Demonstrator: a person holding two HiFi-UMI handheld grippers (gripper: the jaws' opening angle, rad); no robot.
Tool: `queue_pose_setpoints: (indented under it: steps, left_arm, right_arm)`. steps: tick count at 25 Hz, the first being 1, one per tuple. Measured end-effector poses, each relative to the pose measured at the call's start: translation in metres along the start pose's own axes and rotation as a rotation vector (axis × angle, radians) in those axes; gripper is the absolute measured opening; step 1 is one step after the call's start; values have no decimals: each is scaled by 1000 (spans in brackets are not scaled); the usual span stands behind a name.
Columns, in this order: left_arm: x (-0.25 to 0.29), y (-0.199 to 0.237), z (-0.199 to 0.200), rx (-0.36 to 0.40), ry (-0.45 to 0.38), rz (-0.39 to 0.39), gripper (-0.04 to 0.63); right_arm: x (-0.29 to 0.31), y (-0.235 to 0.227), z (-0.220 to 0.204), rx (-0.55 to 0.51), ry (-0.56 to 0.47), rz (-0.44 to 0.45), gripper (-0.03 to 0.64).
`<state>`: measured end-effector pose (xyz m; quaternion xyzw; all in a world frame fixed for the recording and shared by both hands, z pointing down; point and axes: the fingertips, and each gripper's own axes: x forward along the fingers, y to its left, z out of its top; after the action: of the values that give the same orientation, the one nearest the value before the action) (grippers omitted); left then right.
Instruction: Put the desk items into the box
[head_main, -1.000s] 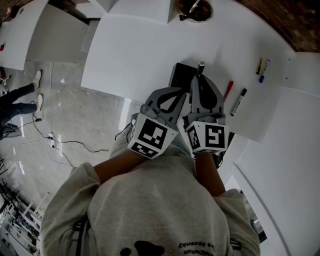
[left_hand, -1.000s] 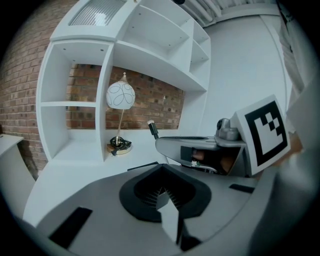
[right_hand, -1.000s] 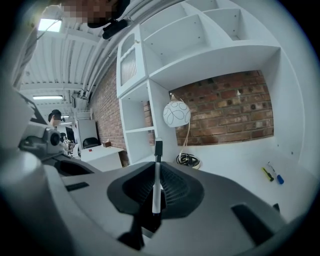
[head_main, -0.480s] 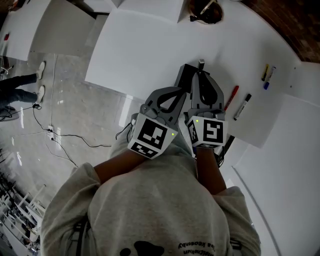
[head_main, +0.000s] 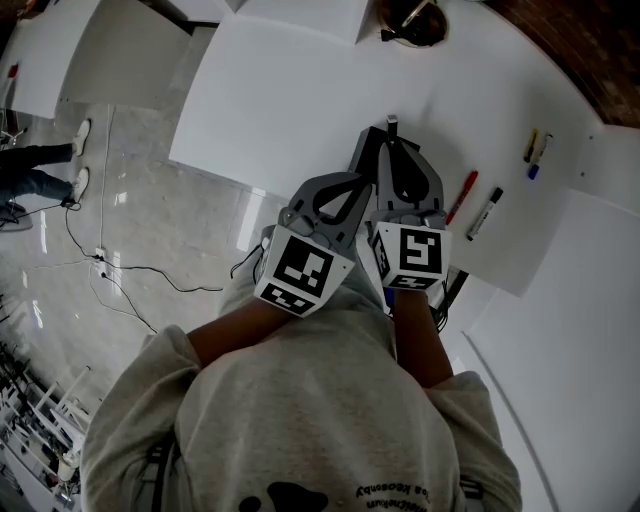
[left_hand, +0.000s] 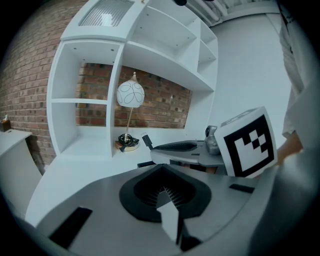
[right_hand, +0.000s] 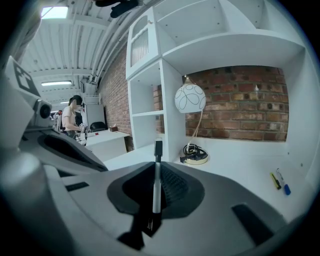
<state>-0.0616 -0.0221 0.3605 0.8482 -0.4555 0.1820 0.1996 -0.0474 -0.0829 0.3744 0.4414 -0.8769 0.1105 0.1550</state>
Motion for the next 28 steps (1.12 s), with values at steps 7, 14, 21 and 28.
queue_pose_setpoints:
  steps: [7, 14, 21, 28]
  left_arm:
    - [0, -1, 0, -7, -2, 3, 5]
    - [-3, 0, -3, -14, -3, 17, 5]
    - [-8, 2, -5, -23, -7, 27, 5]
    - [-10, 0, -5, -20, -9, 19, 5]
  right_arm:
    - [7, -1, -21, 2, 187, -6, 48]
    - [11, 2, -45, -8, 390, 30, 48]
    - [13, 8, -50, -21, 458, 55, 48]
    - [9, 11, -47, -10, 443, 52, 49]
